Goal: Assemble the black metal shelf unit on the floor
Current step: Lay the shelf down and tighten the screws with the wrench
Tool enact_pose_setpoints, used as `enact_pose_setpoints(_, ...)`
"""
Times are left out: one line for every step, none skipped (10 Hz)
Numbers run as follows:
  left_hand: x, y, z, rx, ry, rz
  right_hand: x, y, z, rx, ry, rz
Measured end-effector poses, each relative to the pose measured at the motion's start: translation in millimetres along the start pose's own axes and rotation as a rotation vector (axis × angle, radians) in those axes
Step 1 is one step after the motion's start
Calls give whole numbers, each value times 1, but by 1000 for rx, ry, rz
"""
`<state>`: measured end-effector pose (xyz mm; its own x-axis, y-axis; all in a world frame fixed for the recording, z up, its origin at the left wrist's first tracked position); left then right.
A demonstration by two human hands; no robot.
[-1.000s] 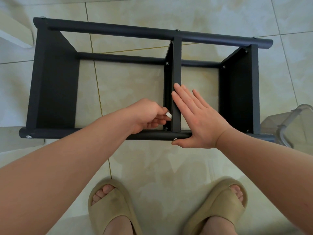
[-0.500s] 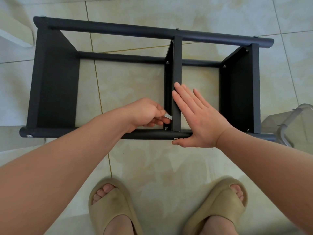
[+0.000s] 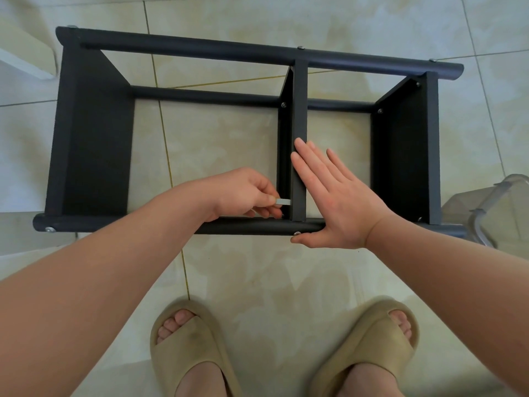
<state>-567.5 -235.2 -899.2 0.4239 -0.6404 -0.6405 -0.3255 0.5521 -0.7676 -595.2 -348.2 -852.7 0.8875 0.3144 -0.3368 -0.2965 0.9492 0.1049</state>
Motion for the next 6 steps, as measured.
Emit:
enact_pose_setpoints(0,-1,-2,34,15,-16,0,0,0,2,-1,2)
enact_pose_setpoints(0,-2,-3,54,21,-25,0,0,0,9,-2,2)
enact_pose_setpoints(-1,-3,-5,74,28,-32,0,0,0,11,-1,0)
enact_pose_setpoints(-2,-3,-5,128,32,-30,0,0,0,7,-3,2)
enact_pose_setpoints(-2,-1,-6,141,41,-19,0,0,0,8,-1,2)
enact_pose_setpoints(-2,-1,-6,145,29,-16,0,0,0,7,1,1)
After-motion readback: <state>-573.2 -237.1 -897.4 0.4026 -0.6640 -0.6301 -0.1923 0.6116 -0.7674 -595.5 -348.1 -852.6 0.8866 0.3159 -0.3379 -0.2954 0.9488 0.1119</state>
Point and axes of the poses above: each hand's wrist, its own x-axis towards the middle knuckle, its own z-axis out of the back of the hand, y = z × x, the point moved 10 cm from there along x, towards the middle knuckle, and after that the axes turned 10 degrees about -z, right-handed, at the moved point
